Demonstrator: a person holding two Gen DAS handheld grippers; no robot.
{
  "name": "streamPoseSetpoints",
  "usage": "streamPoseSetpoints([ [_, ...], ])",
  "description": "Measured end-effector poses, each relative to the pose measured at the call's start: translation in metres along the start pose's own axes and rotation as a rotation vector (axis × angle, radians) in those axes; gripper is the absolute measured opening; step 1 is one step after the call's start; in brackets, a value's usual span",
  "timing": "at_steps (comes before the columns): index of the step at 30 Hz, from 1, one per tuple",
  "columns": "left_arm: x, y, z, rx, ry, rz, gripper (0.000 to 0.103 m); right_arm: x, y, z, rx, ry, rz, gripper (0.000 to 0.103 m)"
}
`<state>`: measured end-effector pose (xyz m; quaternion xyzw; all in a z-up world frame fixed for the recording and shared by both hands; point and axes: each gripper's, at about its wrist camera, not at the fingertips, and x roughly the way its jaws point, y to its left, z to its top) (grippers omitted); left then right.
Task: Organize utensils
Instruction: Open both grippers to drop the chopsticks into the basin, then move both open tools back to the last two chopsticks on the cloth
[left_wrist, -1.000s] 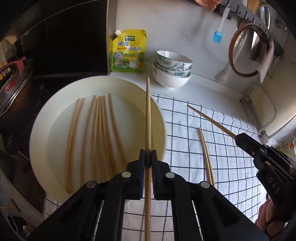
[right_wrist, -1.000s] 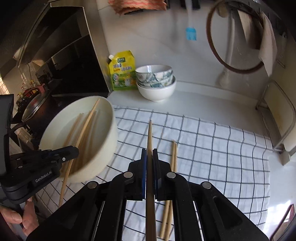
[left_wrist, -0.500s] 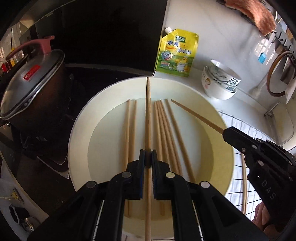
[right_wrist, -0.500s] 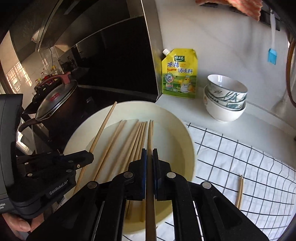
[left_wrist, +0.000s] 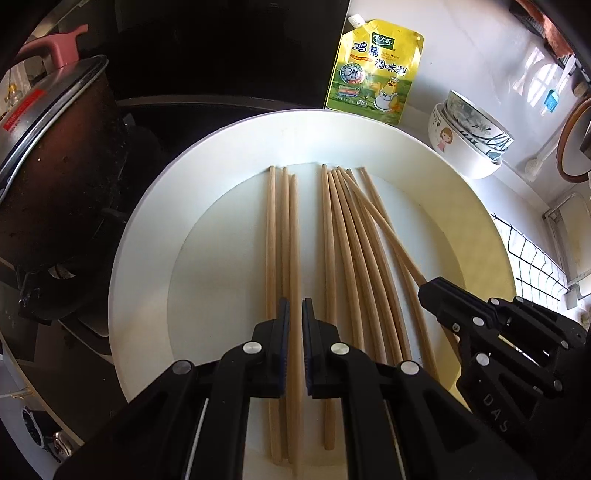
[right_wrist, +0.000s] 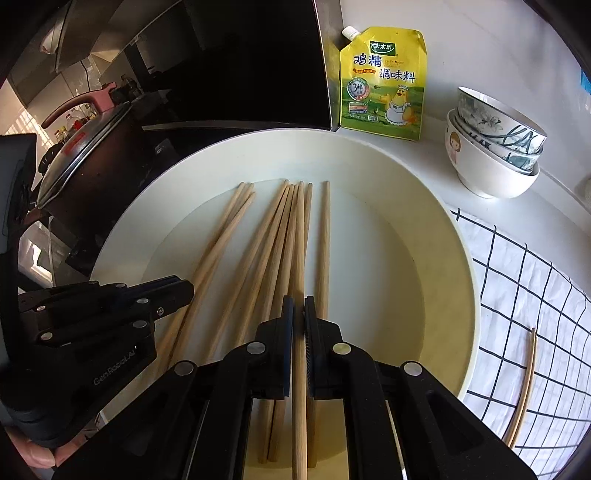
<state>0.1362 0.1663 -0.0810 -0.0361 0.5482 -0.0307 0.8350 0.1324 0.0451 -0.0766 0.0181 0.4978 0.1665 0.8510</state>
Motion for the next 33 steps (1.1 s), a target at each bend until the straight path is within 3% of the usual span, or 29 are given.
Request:
streamPoseSetpoints([
  [5, -0.004, 0.001, 0.000, -0.014, 0.003, -0.005, 0.014, -0.009, -0.001, -0.004, -0.008, -0.030, -0.026, 0.019],
  [18, -0.031, -0.011, -0.017, -0.008, -0.025, 0.006, 0.018, -0.044, -0.013, -0.019, 0.021, -0.070, -0.035, 0.019],
  [33, -0.047, -0.065, -0.042, 0.072, -0.020, -0.029, 0.018, -0.090, -0.049, -0.063, 0.082, -0.090, -0.068, 0.024],
])
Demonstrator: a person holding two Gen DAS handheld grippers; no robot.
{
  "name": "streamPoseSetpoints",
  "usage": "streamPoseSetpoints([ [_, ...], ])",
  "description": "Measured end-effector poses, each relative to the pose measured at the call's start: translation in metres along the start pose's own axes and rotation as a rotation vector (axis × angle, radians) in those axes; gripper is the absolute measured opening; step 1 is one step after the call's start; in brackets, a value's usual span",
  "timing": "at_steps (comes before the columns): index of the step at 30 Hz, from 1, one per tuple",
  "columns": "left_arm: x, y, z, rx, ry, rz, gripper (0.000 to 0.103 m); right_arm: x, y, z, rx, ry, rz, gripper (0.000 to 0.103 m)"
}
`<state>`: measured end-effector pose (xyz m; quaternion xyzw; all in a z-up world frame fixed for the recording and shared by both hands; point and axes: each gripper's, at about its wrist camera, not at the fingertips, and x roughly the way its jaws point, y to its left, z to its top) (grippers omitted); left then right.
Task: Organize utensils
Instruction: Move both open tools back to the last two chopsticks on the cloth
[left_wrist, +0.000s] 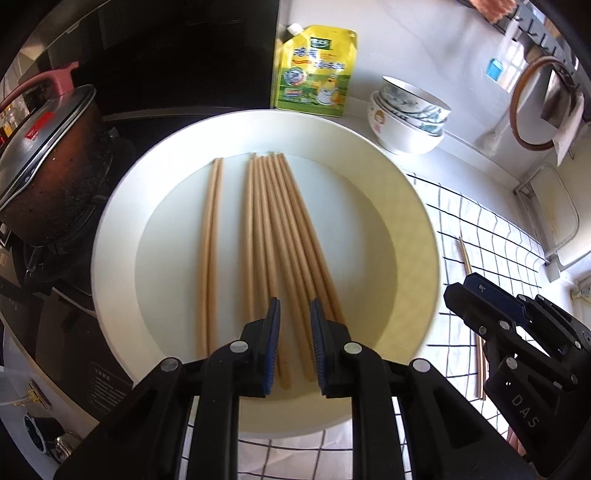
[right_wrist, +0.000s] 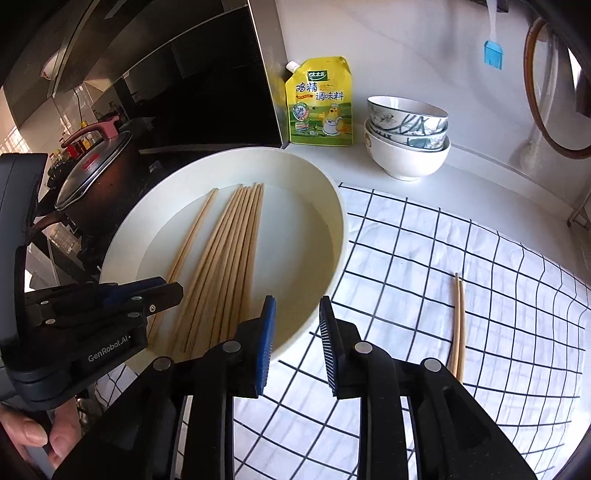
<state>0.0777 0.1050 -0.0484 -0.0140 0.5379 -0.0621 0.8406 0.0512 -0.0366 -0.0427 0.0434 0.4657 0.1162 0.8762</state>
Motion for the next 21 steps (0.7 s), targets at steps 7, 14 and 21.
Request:
streamPoseSetpoints([
  [7, 0.002, -0.031, -0.008, 0.046, 0.009, -0.019, 0.022, -0.018, -0.036, -0.019, 0.054, -0.003, -0.037, 0.029],
  [14, 0.004, -0.061, -0.017, 0.085, 0.007, -0.031, 0.046, -0.029, -0.075, -0.038, 0.115, 0.008, -0.075, 0.032],
  [21, 0.001, -0.092, -0.026, 0.126, -0.014, -0.044, 0.068, -0.031, -0.113, -0.064, 0.176, 0.031, -0.122, 0.037],
])
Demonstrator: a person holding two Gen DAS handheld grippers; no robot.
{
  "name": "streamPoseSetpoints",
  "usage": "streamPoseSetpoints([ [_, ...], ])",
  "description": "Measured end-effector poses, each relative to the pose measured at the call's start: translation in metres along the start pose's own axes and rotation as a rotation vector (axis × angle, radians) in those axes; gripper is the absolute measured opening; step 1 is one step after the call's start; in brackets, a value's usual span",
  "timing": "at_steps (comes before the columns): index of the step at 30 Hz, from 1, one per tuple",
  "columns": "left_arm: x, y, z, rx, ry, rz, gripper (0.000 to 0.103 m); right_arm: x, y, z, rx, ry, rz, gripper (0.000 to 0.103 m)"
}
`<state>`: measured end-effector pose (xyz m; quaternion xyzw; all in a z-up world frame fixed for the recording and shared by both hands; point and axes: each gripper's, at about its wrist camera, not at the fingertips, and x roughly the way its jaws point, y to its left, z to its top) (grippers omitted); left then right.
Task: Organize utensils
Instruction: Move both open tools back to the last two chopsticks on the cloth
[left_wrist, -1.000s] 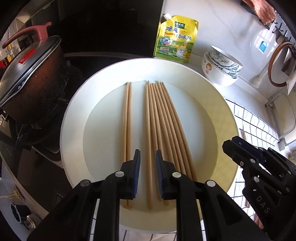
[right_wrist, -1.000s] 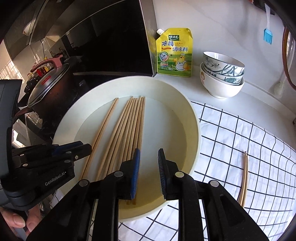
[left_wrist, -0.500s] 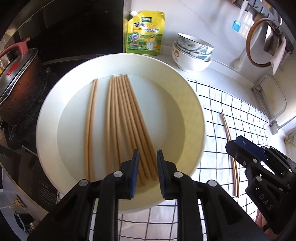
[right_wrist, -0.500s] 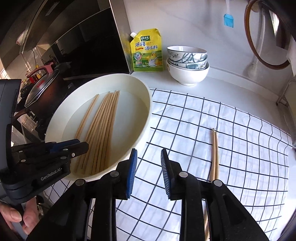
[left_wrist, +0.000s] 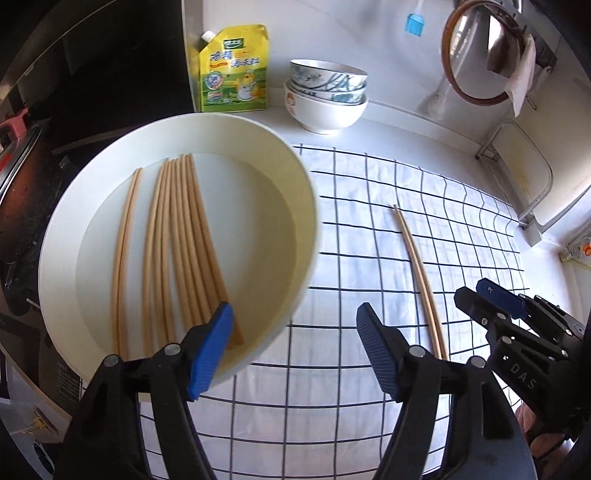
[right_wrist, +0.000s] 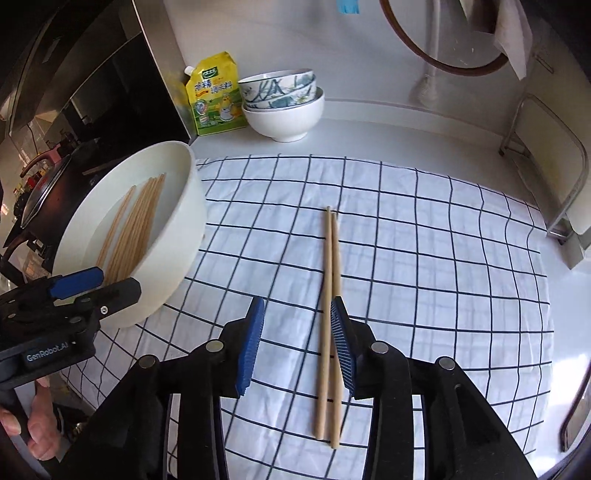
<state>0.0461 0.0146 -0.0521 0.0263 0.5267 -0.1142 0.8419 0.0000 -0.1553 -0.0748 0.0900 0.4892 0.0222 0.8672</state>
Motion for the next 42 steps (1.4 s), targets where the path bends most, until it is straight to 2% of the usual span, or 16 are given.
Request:
streamPoseSetpoints([
  [14, 0.008, -0.042, -0.011, 0.050, 0.007, -0.016, 0.068, 0.034, -0.036, -0.022, 0.005, 0.063, -0.038, 0.037],
  [30, 0.027, -0.062, -0.025, 0.062, 0.048, -0.010, 0.068, 0.054, -0.029, -0.034, -0.076, 0.078, -0.052, 0.037],
  [33, 0.029, -0.064, -0.026, 0.054, 0.055, -0.009, 0.068, 0.053, -0.028, -0.035, -0.091, 0.067, -0.053, 0.024],
  [35, 0.031, -0.065, -0.026, 0.049, 0.059, -0.011, 0.068, 0.052, -0.027, -0.036, -0.098, 0.064, -0.051, 0.007],
  [42, 0.043, -0.080, -0.022, 0.050, 0.060, -0.025, 0.068, 0.046, -0.045, -0.040, -0.060, 0.050, -0.042, 0.007],
])
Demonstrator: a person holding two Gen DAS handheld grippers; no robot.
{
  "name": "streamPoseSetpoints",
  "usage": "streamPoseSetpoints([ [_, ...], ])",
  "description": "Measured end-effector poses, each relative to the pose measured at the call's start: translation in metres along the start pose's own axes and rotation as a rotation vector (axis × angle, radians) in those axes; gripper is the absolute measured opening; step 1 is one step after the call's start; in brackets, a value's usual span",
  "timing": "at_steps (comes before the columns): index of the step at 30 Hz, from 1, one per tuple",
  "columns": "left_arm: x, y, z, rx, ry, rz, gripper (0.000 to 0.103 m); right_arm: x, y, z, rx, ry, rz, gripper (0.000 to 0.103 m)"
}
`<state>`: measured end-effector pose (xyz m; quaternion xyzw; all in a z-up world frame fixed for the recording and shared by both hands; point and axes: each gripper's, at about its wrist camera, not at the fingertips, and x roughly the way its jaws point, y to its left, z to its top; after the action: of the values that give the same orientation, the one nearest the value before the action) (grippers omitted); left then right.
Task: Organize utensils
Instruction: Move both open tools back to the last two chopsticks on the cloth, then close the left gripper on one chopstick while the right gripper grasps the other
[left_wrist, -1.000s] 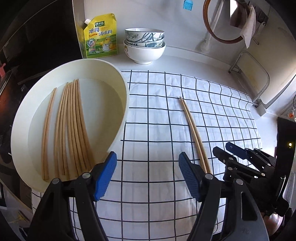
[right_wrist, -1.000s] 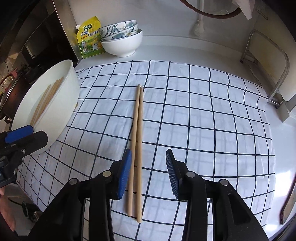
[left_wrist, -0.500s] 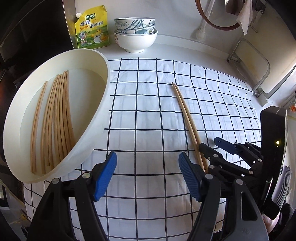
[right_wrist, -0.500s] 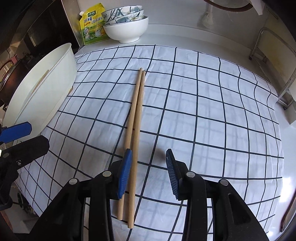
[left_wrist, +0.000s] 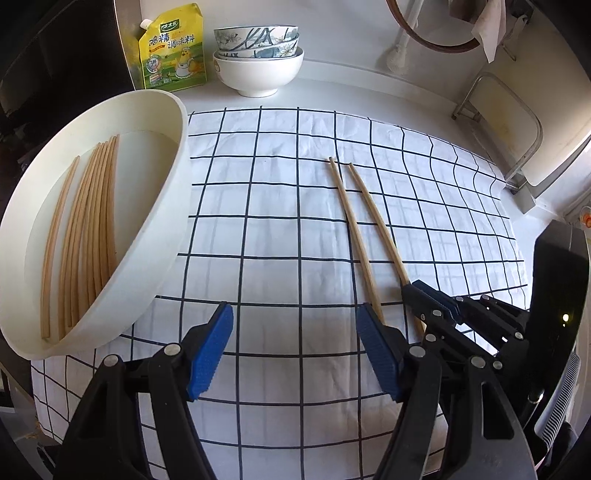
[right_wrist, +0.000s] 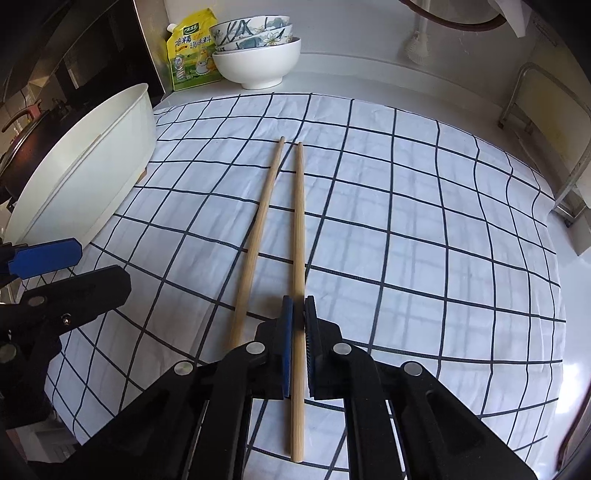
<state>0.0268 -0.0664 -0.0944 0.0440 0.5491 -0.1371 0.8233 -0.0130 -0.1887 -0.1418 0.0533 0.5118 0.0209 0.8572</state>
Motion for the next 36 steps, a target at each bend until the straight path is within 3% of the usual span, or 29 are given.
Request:
streamPoseSetpoints([
  [9, 0.033, -0.029, 0.006, 0.024, 0.010, 0.017, 0.071, -0.014, -0.044, -0.015, 0.078, -0.006, -0.031, 0.007],
  [18, 0.052, -0.045, 0.008, 0.049, -0.009, 0.066, 0.071, -0.018, -0.061, -0.020, 0.113, -0.016, -0.010, 0.007],
  [20, 0.055, -0.046, 0.009, 0.051, -0.013, 0.075, 0.071, -0.019, -0.062, -0.020, 0.119, -0.023, -0.004, 0.018],
  [22, 0.058, -0.047, 0.009, 0.054, -0.016, 0.089, 0.071, -0.019, -0.061, -0.018, 0.114, -0.028, -0.010, 0.022],
  [27, 0.062, -0.047, 0.009, 0.051, -0.027, 0.106, 0.071, -0.012, -0.054, -0.011, 0.079, -0.039, -0.070, 0.022],
  [29, 0.061, -0.048, 0.008, 0.053, -0.031, 0.103, 0.065, -0.009, -0.051, -0.009, 0.062, -0.045, -0.091, 0.022],
  [32, 0.058, -0.053, 0.007, 0.068, -0.037, 0.092, 0.043, -0.007, -0.047, -0.006, 0.038, -0.050, -0.103, 0.021],
  [33, 0.057, -0.054, 0.006, 0.074, -0.038, 0.089, 0.032, -0.006, -0.045, -0.006, 0.035, -0.050, -0.099, 0.019],
  [35, 0.057, -0.056, 0.006, 0.080, -0.031, 0.083, 0.019, -0.005, -0.043, -0.004, 0.030, -0.045, -0.097, 0.007],
  [36, 0.057, -0.057, 0.007, 0.079, -0.024, 0.076, 0.011, -0.005, -0.044, -0.003, 0.033, -0.042, -0.092, 0.007],
])
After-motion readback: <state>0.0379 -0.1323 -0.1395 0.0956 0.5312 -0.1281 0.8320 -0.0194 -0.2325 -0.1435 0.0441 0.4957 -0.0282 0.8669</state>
